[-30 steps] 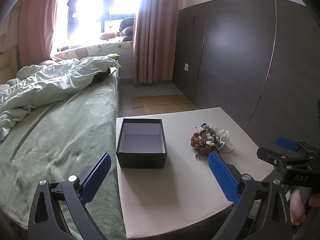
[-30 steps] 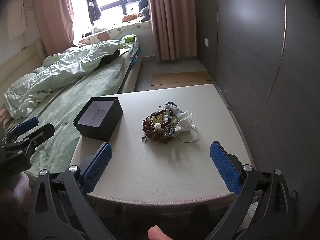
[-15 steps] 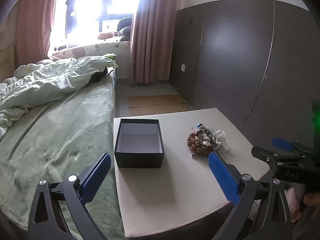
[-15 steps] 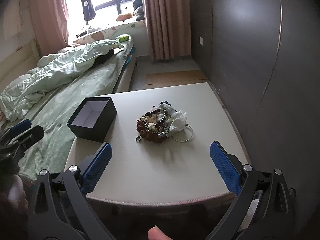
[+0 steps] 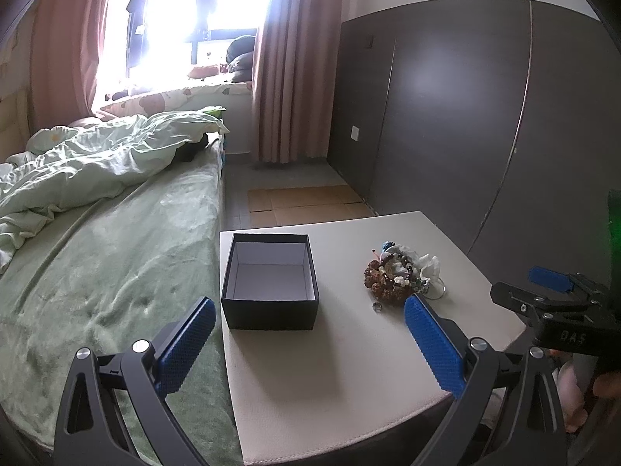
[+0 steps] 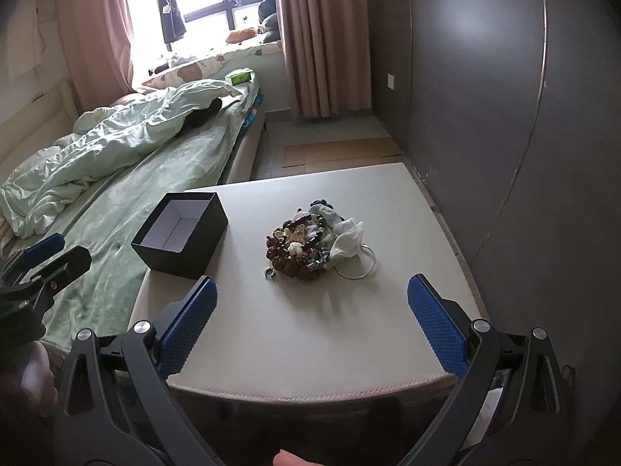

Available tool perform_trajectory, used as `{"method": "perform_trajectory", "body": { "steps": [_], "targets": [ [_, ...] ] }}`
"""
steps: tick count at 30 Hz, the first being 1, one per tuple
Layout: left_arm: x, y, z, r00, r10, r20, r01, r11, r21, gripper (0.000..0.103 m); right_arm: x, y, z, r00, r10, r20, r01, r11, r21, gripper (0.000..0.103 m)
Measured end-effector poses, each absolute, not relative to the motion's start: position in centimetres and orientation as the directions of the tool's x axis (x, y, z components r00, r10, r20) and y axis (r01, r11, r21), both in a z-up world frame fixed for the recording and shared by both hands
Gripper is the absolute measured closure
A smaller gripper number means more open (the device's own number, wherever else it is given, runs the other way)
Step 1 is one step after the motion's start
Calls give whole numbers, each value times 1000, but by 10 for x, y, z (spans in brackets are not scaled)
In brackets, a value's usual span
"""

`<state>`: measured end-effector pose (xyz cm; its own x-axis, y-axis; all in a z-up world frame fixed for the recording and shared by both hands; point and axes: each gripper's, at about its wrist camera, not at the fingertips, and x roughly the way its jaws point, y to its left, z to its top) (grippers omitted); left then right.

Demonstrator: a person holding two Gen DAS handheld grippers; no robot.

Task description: Organize jewelry

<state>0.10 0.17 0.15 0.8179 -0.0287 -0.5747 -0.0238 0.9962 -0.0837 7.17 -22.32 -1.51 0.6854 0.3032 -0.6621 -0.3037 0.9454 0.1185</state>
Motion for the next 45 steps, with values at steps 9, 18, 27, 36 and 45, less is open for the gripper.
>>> {"method": "perform_trajectory", "body": {
  "steps": [9,18,27,36,45],
  "targets": [
    [2,2,2,816,-30,-577,-22,996,-83,8,73,-225,-14,684,302,-664,-299,946,122,5],
    [5,-1,1,818,-29,-574,-18,997,-76,8,76,-226,-15,688,306,-658,-297,946,130,5],
    [2,2,0,821,-32,-571,-17,997,-80,8,73,-229,-12,699,300,-649,-287,949,130,5],
    [2,2,0,820,-36,-571,-14,996,-83,8,73,-234,-11,700,297,-649,-277,951,136,5],
    [14,-5,0,809,-59,-585,9,996,-88,8,79,-235,-7,701,296,-649,-270,952,143,5]
  ]
}}
